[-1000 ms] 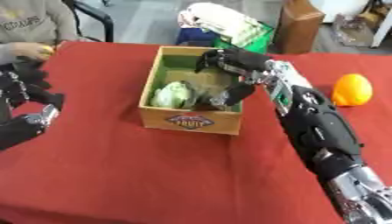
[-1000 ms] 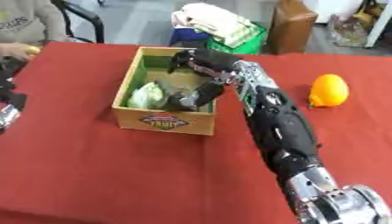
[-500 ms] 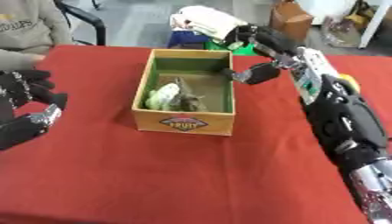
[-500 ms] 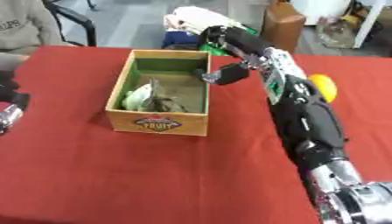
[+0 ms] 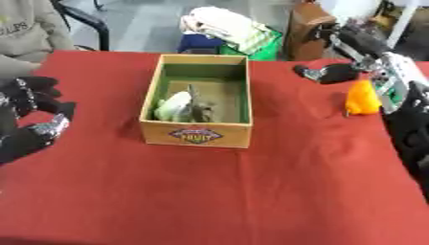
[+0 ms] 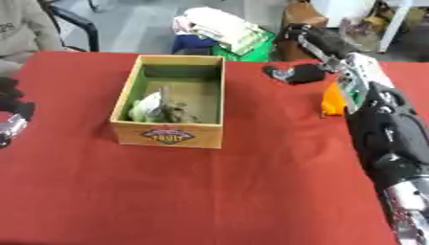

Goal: Pick up objects on the table and place them in the box.

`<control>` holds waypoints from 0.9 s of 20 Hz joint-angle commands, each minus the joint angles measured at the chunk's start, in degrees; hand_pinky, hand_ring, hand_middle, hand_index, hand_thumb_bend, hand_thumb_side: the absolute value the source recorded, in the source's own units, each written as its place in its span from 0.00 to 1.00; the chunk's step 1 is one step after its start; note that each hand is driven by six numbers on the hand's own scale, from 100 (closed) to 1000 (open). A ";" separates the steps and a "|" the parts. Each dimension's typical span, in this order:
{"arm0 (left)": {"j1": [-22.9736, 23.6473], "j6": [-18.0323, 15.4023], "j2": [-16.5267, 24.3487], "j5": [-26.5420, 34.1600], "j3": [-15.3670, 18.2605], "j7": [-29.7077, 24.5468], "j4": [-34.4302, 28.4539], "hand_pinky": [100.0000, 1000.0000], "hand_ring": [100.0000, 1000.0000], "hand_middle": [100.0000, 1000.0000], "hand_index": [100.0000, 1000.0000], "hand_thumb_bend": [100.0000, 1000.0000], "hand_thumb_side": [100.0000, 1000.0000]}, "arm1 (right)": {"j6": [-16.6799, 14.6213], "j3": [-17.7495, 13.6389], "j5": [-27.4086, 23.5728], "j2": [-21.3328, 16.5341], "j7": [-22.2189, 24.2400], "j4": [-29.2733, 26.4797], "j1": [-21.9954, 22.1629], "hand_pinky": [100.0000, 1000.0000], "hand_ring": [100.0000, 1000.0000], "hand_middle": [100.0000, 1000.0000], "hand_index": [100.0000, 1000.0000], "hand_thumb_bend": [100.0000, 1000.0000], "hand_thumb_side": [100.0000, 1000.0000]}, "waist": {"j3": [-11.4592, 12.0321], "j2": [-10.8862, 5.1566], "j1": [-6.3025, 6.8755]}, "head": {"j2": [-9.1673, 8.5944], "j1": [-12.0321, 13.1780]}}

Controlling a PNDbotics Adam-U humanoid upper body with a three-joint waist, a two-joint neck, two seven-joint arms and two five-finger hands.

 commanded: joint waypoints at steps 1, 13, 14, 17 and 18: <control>-0.31 -0.10 1.93 -0.23 0.97 0.31 -0.73 0.57 0.53 0.52 0.71 0.27 0.09 | 2.73 -1.44 1.80 -3.76 -1.75 1.43 -0.54 0.59 0.77 0.75 0.77 0.36 0.67 | -0.13 -0.81 0.23 | -0.28 0.36; 0.15 -0.20 1.84 -0.37 1.02 0.33 -0.77 0.57 0.53 0.52 0.71 0.27 0.09 | 8.31 -0.25 6.15 -6.47 -4.21 9.47 2.83 0.60 0.73 0.73 0.80 0.39 0.72 | -1.07 -0.89 0.85 | -0.20 0.45; 0.17 -0.20 1.83 -0.38 1.01 0.31 -0.77 0.57 0.54 0.52 0.71 0.27 0.09 | 8.43 -0.03 6.61 -6.39 -4.35 10.03 2.99 0.59 0.72 0.73 0.80 0.39 0.72 | -1.08 -0.89 0.89 | -0.21 0.48; 0.20 -0.23 1.80 -0.40 1.02 0.30 -0.78 0.57 0.54 0.52 0.71 0.27 0.09 | 8.62 0.30 7.70 -6.16 -5.13 10.81 3.19 0.55 0.66 0.70 0.78 0.34 0.69 | -1.07 -0.87 1.01 | -0.25 0.40; 0.22 -0.23 1.77 -0.41 1.01 0.28 -0.78 0.57 0.54 0.52 0.71 0.27 0.09 | 8.80 0.33 8.03 -6.06 -5.46 10.88 3.23 0.54 0.65 0.69 0.77 0.29 0.67 | -1.04 -0.85 1.05 | -0.26 0.38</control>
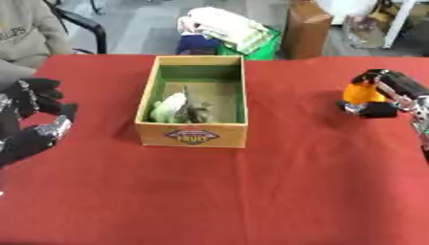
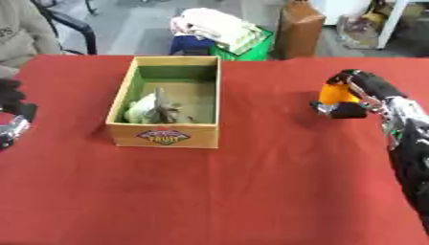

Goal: Pick up objects on the table and place them in the box.

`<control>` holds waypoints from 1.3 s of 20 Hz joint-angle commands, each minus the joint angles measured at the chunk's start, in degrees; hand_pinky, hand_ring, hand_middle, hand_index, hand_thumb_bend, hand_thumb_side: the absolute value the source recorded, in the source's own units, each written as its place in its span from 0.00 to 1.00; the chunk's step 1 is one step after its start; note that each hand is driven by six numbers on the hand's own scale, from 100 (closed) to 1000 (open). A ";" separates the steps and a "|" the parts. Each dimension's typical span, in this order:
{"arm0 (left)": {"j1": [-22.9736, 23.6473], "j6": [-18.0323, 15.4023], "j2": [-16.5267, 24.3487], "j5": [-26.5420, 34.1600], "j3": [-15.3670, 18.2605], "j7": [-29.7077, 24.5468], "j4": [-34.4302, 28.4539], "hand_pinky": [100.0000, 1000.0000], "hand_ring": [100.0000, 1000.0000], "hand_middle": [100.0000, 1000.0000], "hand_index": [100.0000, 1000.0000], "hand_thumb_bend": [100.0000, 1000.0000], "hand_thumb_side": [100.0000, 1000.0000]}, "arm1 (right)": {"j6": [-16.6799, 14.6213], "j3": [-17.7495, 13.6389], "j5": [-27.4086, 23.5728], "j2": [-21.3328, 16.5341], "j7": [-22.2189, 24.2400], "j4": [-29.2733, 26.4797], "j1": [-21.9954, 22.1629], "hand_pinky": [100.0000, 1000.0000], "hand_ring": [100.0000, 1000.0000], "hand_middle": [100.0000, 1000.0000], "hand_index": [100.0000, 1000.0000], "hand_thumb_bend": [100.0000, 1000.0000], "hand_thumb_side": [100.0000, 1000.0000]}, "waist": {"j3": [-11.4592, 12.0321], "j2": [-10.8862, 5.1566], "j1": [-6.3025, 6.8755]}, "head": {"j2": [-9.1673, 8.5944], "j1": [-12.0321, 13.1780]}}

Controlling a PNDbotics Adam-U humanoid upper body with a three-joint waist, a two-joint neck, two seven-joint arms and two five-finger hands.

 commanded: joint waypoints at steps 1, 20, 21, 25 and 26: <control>-0.30 -0.16 1.74 -0.18 0.71 0.17 -0.77 0.57 0.54 0.52 0.71 0.26 0.09 | 0.54 0.30 1.62 -1.39 -1.01 0.21 -0.75 0.49 0.61 0.68 0.75 0.15 0.61 | 0.10 -0.84 0.14 | -0.26 -0.04; -0.27 -0.26 1.82 -0.13 0.71 0.03 -0.76 0.57 0.54 0.53 0.71 0.26 0.09 | -1.13 1.30 8.14 -1.83 -0.87 -0.13 -0.93 0.72 0.85 0.87 0.90 0.23 0.66 | 0.02 -0.99 0.09 | -0.20 -0.25; -0.26 -0.26 1.83 -0.13 0.71 0.02 -0.76 0.57 0.54 0.53 0.71 0.26 0.09 | -1.03 1.34 9.09 -1.95 -0.95 -0.46 -0.93 0.73 0.86 0.88 0.91 0.23 0.66 | 0.02 -1.01 0.09 | -0.20 -0.28; -0.20 -0.28 1.91 -0.14 0.77 0.06 -0.77 0.57 0.54 0.53 0.71 0.26 0.09 | 0.17 0.82 12.81 -2.33 -3.58 -1.72 -0.82 0.69 0.83 0.88 0.92 0.12 0.61 | 0.04 -1.04 0.05 | -0.17 -0.31; -0.19 -0.27 1.92 -0.14 0.76 0.06 -0.76 0.57 0.54 0.53 0.71 0.26 0.09 | 0.49 0.57 13.72 -2.33 -4.47 -1.91 -0.81 0.68 0.82 0.88 0.92 0.08 0.60 | 0.03 -1.05 0.03 | -0.15 -0.31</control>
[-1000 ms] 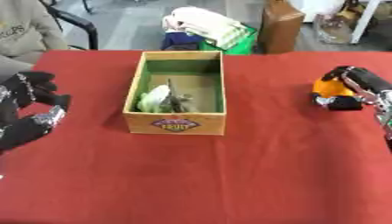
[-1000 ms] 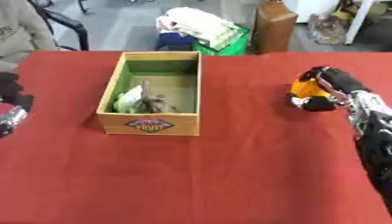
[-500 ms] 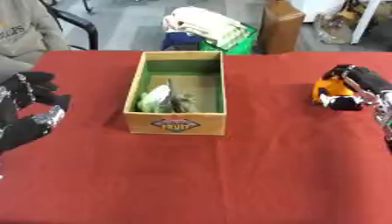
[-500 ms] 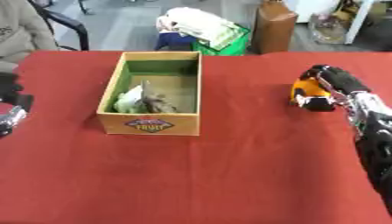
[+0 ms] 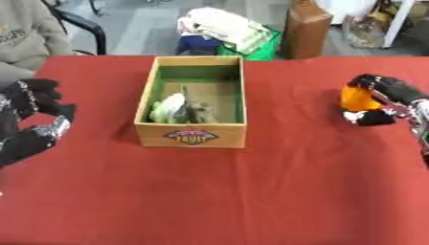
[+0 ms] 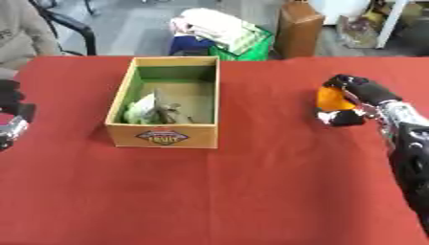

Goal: Pick up objects on the table and place them in the box.

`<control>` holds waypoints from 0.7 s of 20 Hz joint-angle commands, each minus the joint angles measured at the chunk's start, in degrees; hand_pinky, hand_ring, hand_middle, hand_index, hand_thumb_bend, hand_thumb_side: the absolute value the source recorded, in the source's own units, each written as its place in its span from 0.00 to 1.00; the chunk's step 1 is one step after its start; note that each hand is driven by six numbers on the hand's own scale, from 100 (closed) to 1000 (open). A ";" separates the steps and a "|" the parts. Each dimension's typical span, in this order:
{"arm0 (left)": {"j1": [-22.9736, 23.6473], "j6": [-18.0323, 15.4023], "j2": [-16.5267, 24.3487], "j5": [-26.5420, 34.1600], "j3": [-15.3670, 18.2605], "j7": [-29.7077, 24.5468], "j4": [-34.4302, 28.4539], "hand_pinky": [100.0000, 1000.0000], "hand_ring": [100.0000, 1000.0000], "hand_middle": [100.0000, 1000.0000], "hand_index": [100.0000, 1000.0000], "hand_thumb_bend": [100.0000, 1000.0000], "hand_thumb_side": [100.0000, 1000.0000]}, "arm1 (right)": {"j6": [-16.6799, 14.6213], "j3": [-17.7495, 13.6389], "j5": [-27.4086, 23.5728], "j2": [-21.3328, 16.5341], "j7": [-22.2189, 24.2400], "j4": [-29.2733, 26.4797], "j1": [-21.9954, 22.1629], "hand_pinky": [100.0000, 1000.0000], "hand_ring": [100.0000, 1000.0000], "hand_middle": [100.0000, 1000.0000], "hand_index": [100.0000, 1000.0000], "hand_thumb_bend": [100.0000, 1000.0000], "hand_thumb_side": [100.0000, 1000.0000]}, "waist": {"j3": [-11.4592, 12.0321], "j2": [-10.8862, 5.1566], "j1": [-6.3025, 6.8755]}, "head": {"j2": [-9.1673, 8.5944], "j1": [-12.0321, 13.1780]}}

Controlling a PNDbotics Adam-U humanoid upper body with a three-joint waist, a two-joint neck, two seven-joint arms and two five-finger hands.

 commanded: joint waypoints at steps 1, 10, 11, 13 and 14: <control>-0.35 -0.23 1.90 -0.10 0.75 0.08 -0.74 0.57 0.54 0.53 0.71 0.26 0.09 | 0.91 -0.69 3.10 -1.80 -2.64 -1.72 -0.81 0.66 0.81 0.87 0.92 0.04 0.58 | 0.02 -0.92 -0.09 | -0.16 -0.11; -0.36 -0.28 2.03 -0.05 0.74 0.02 -0.80 0.57 0.54 0.53 0.71 0.26 0.09 | 1.27 -0.46 7.26 -1.49 -10.55 -0.17 -0.79 0.26 0.51 0.59 0.79 0.00 0.29 | 0.17 -1.10 -0.11 | -0.18 -0.15; -0.35 -0.28 2.05 -0.04 0.74 0.02 -0.81 0.57 0.54 0.53 0.71 0.26 0.09 | 1.30 -0.27 7.93 -1.48 -11.31 -0.01 -0.82 0.24 0.49 0.56 0.75 0.00 0.28 | 0.19 -1.12 -0.11 | -0.19 -0.15; -0.36 -0.29 2.08 -0.01 0.76 0.04 -0.83 0.57 0.54 0.53 0.71 0.26 0.09 | 1.30 0.02 9.36 -1.46 -12.92 0.12 -0.93 0.16 0.42 0.48 0.64 0.00 0.24 | 0.17 -1.15 -0.13 | -0.24 -0.13; -0.37 -0.29 2.10 0.00 0.76 0.05 -0.84 0.57 0.54 0.53 0.71 0.26 0.09 | 1.24 0.11 10.10 -1.43 -13.74 0.14 -0.98 0.08 0.34 0.43 0.54 0.00 0.20 | 0.16 -1.17 -0.14 | -0.26 -0.14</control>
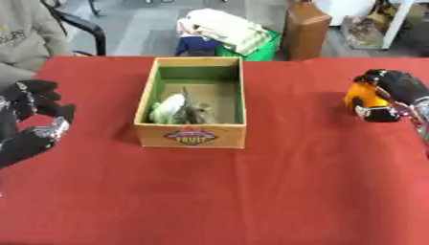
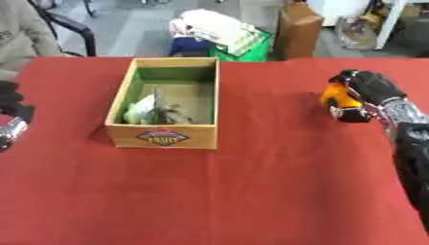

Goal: Pick up objects on the table and place them in the box.

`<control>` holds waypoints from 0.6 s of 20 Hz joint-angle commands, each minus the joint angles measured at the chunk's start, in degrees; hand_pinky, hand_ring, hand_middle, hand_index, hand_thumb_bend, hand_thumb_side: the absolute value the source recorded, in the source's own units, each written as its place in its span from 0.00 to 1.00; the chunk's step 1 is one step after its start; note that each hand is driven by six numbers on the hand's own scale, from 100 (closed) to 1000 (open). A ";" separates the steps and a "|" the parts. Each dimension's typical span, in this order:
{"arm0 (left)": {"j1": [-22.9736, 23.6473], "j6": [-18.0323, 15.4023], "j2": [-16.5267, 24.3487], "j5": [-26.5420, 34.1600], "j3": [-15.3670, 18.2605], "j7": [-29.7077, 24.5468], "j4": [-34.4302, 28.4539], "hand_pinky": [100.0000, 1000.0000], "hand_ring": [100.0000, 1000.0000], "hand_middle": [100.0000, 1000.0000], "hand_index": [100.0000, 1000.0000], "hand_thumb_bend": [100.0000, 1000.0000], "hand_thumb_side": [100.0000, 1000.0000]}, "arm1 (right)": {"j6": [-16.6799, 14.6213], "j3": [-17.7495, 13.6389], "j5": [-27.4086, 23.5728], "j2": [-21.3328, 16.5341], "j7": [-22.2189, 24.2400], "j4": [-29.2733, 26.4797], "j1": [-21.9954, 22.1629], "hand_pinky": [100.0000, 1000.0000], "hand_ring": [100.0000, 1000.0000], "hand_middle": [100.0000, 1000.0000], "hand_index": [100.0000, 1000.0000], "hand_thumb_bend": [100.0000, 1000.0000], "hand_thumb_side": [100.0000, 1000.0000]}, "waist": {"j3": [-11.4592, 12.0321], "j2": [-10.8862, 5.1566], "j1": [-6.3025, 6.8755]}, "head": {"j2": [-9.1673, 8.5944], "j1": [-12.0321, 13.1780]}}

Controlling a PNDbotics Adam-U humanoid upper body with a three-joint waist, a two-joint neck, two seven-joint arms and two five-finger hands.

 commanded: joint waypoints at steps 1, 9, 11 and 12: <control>-0.49 -0.26 2.08 0.01 0.76 0.06 -0.83 0.57 0.54 0.53 0.71 0.26 0.09 | -0.08 0.39 2.53 -1.40 -2.75 -0.22 -1.29 0.07 0.32 0.41 0.52 0.00 0.19 | 0.06 -0.95 -0.04 | -0.24 -0.08; -0.45 -0.25 2.06 0.05 0.78 0.09 -0.81 0.57 0.54 0.53 0.71 0.26 0.09 | -1.18 0.13 5.20 -1.16 -8.55 -0.57 -1.69 0.00 0.10 0.21 0.29 0.00 0.14 | -0.02 -0.98 -0.04 | -0.21 -0.06; -0.45 -0.25 2.04 0.07 0.79 0.10 -0.81 0.57 0.54 0.53 0.71 0.26 0.09 | -2.53 0.15 4.74 -0.92 -9.83 -2.22 -2.17 0.00 0.09 0.20 0.29 0.00 0.14 | -0.05 -0.99 -0.07 | -0.16 -0.04; -0.44 -0.24 2.04 0.08 0.79 0.10 -0.80 0.57 0.54 0.53 0.71 0.26 0.09 | -3.41 0.17 4.39 -0.75 -10.26 -3.31 -2.45 0.00 0.09 0.20 0.29 0.00 0.13 | -0.08 -1.01 -0.09 | -0.13 -0.04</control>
